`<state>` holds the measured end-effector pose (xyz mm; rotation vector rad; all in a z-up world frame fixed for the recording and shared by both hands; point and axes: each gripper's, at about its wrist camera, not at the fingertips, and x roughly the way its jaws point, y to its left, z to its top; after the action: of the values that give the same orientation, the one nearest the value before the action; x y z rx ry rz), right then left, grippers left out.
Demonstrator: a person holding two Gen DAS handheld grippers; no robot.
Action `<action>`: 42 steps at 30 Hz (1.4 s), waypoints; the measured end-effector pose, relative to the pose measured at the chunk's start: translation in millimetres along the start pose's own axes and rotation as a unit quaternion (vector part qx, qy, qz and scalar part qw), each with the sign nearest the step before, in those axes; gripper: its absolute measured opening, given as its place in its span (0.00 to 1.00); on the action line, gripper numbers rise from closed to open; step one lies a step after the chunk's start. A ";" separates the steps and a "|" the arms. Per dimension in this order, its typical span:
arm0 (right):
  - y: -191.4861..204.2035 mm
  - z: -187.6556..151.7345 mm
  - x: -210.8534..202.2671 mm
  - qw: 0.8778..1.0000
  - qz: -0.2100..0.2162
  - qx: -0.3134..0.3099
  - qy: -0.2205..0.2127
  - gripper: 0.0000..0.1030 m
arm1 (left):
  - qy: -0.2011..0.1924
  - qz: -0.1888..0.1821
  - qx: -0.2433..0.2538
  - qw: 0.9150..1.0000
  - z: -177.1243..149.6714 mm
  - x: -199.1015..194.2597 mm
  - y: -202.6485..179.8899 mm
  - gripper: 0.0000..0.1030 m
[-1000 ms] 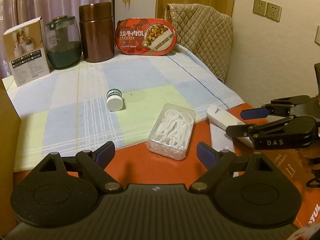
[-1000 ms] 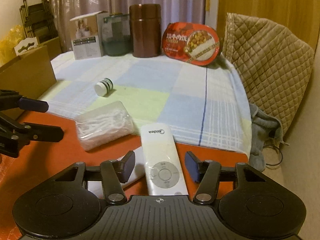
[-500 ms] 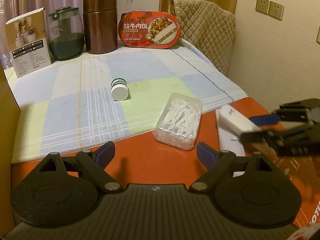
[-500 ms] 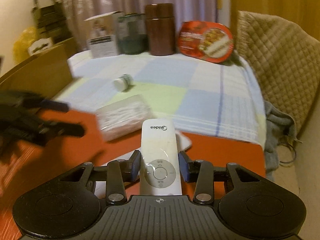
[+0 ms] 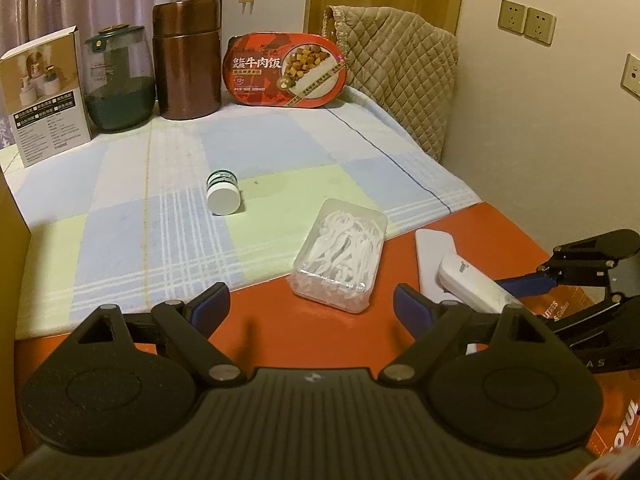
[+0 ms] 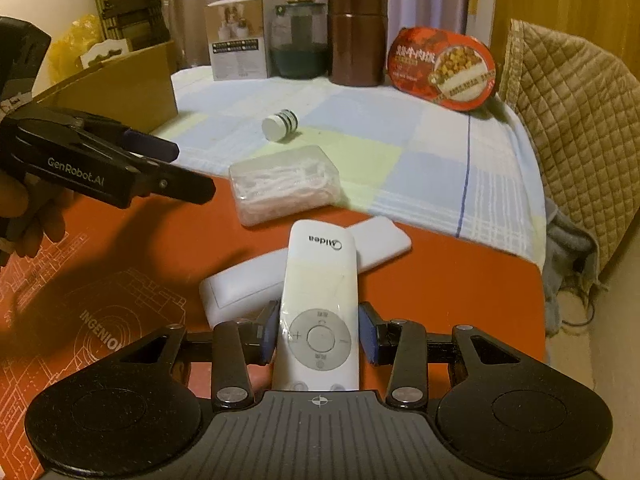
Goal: Organize rigid objects
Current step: 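Grasp the white Midea remote with the right tool while the left tool grasps the floss pick box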
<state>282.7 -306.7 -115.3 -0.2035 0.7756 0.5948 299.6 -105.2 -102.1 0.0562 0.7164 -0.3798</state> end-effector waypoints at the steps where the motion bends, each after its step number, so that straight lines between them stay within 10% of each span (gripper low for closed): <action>1: -1.4 -0.2 -1.5 1.000 -0.002 0.008 -0.001 0.37 | -0.001 -0.001 0.002 1.000 0.2 0.6 -0.6 0.84; 20: -9.7 28.4 -5.6 0.997 -0.051 0.045 -0.041 0.36 | -0.004 -0.012 0.041 0.999 13.1 41.6 -17.3 0.83; 28: -12.3 29.0 -1.5 0.996 -0.059 0.058 -0.038 0.36 | 0.026 -0.015 0.055 0.998 16.6 70.9 -20.2 0.55; 42: 4.1 36.4 -10.0 0.994 -0.053 0.076 -0.049 0.36 | 0.020 0.023 0.003 1.000 -24.2 19.8 -5.1 0.53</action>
<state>296.5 -293.7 -82.4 -0.0744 0.7075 0.4395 296.1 -112.0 -132.9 0.0849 0.7532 -0.3382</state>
